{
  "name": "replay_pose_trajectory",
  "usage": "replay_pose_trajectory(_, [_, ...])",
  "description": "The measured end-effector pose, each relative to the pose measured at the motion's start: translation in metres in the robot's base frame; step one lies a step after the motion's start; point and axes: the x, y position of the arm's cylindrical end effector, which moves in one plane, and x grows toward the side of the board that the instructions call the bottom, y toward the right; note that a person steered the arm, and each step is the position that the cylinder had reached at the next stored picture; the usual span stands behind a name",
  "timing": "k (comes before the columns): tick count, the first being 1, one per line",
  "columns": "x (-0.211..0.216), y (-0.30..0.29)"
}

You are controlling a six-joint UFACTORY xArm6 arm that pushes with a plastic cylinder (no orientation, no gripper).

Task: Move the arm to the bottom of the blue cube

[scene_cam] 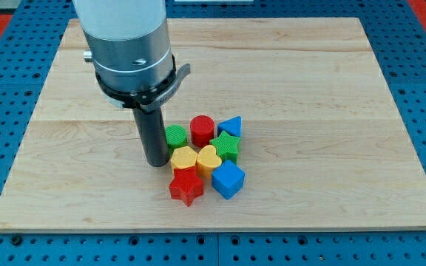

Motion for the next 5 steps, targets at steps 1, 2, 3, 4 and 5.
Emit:
replay_pose_trajectory(1, [-0.002, -0.026])
replay_pose_trajectory(2, [-0.014, -0.031])
replay_pose_trajectory(3, [-0.024, -0.023])
replay_pose_trajectory(4, [-0.022, -0.015])
replay_pose_trajectory(5, [-0.013, -0.018])
